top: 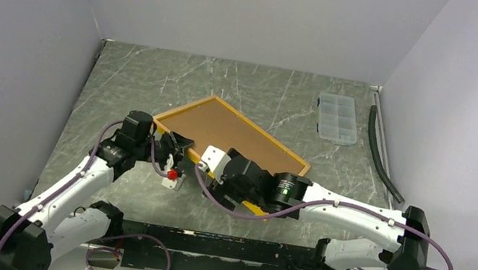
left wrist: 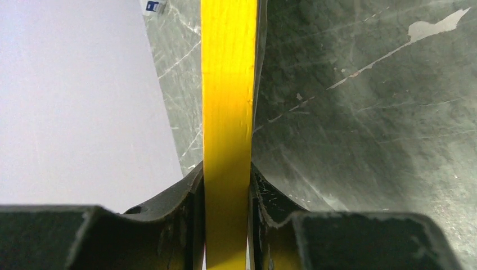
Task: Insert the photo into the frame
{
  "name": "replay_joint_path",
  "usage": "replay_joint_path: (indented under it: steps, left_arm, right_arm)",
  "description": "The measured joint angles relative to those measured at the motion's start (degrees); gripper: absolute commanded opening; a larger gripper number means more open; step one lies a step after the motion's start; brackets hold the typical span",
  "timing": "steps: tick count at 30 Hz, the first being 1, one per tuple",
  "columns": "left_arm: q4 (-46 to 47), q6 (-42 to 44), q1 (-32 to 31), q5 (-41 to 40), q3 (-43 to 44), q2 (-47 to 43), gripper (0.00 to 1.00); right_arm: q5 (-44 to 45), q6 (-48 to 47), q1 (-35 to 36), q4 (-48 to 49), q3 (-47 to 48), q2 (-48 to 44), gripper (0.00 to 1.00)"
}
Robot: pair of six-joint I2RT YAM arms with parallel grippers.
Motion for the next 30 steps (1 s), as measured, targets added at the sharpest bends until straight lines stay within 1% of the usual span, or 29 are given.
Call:
replay_joint_path:
  steps: [5, 8, 11, 14, 15, 16, 17, 19, 21, 22, 24, 25, 27, 30]
  left_arm:
    - [-5.81, -1.42, -0.04, -0.20, 4.26, 0.46, 0.27]
    - [-7.74, -2.32, -0.07, -0.24, 6.12, 0.68, 0.27]
    - [-8.94, -2.89, -0.09, -0.24, 6.97, 0.59, 0.26]
    - [-9.81, -2.91, -0.09, -0.26, 7.30, 0.26, 0.26]
    - [-10.43, -2.97, -0.09, -0.48, 7.41, 0.11, 0.27]
    - [-10.67, -3.10, -0.09, -0.66, 7.41, 0.04, 0.28]
    - [-10.73, -3.58, -0.09, -0.68, 7.72, -0.07, 0.30]
    - [-10.91, -4.57, 0.02, -0.92, 8.90, -0.39, 0.43]
    - [-11.34, -6.05, 0.11, -0.61, 10.12, -0.74, 0.52]
    - [-11.47, -6.86, 0.07, -0.37, 10.56, -1.09, 0.59]
    - [-11.69, -8.63, 0.07, -0.11, 11.39, -1.77, 0.83]
    - [-11.69, -9.09, 0.04, -0.02, 11.80, -2.01, 0.93]
    - [-12.04, -11.69, 0.02, -0.07, 13.31, -2.38, 0.94]
    - [-13.81, -14.93, 0.02, -0.33, 16.81, -2.78, 0.94]
  right_arm:
    - [3.26, -2.91, 2.80, -2.43, 1.79, 1.49, 0.87]
    - [5.18, -3.80, 3.78, -2.73, 1.79, 2.86, 0.80]
    - [8.83, -4.92, 4.17, -2.23, 1.73, 4.22, 0.65]
    - [13.49, -5.99, 4.15, -0.87, 1.46, 5.20, 0.39]
    - [14.75, -6.56, 4.15, -0.42, 1.36, 5.31, 0.33]
    - [15.28, -6.45, 4.15, 0.09, 1.31, 5.29, 0.30]
    - [17.62, -7.10, 4.44, 0.70, 1.20, 5.27, 0.27]
    - [19.98, -9.11, 4.83, 1.81, 1.18, 5.22, 0.25]
    - [21.57, -10.71, 5.01, 2.78, 1.20, 4.74, 0.24]
    - [21.86, -10.93, 4.87, 2.99, 1.22, 4.52, 0.24]
    - [21.79, -10.97, 4.74, 3.10, 1.40, 4.33, 0.23]
    - [21.68, -10.97, 4.72, 3.08, 1.57, 4.33, 0.21]
    - [21.09, -10.71, 4.39, 2.36, 2.64, 4.42, 0.17]
    - [19.08, -8.90, 3.28, -0.44, 6.91, 5.46, 0.16]
